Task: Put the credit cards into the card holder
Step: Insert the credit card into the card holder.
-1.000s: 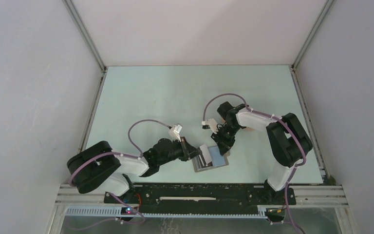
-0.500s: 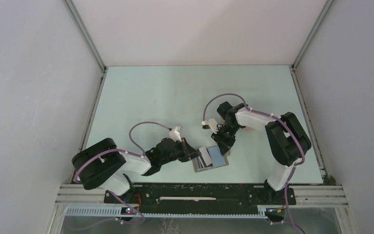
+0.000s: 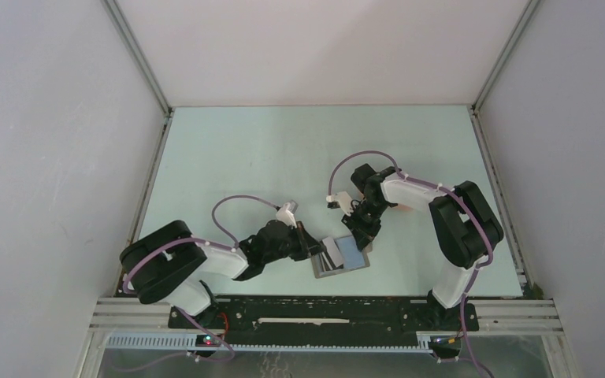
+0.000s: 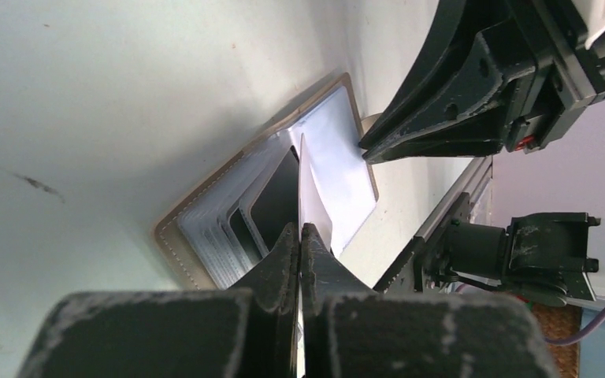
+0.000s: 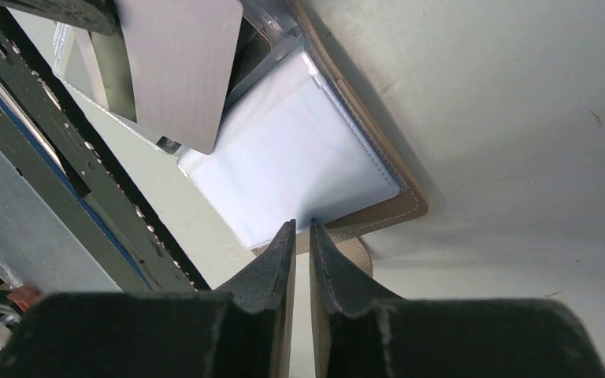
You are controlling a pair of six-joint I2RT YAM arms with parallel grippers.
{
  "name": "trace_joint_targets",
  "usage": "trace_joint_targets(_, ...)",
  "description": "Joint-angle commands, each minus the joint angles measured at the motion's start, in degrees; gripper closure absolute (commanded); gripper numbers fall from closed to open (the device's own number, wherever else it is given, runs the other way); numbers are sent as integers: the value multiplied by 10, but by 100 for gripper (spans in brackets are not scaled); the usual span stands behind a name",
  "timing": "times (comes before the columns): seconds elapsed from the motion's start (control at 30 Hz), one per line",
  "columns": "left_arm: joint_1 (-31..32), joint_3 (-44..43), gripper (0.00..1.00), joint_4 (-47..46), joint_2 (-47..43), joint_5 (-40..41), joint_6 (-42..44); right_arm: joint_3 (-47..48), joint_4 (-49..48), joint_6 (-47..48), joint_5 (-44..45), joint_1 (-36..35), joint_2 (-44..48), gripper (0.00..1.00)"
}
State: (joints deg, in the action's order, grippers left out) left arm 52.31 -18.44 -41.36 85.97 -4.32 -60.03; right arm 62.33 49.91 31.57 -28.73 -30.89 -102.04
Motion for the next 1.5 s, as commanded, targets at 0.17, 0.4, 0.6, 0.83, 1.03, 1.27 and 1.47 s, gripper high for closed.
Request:
trace_joint_targets(0.17,0,-33,100,85,-29,33,10,18,5,-5,3,-6,3,81)
trace_joint_targets(0.4,6,-54,100,114,-25,39,18,18,5,-5,3,-5,6,81)
trace_joint_targets(0.6,12,-61,100,113,-10,40,16,18,4,-5,3,-5,7,81)
trace_joint_targets(0.83,17,-67,100,110,4,33,10,18,5,-5,2,-5,8,81)
trace_joint_targets(1.03,22,-69,100,110,10,29,4,18,4,-5,3,-5,9,81)
trace_joint_targets(1.27,25,-64,100,143,-10,41,6,17,4,-5,3,-5,9,81)
trace_joint_targets(1.47,26,-73,100,169,-19,62,21,18,4,-5,3,-6,10,81)
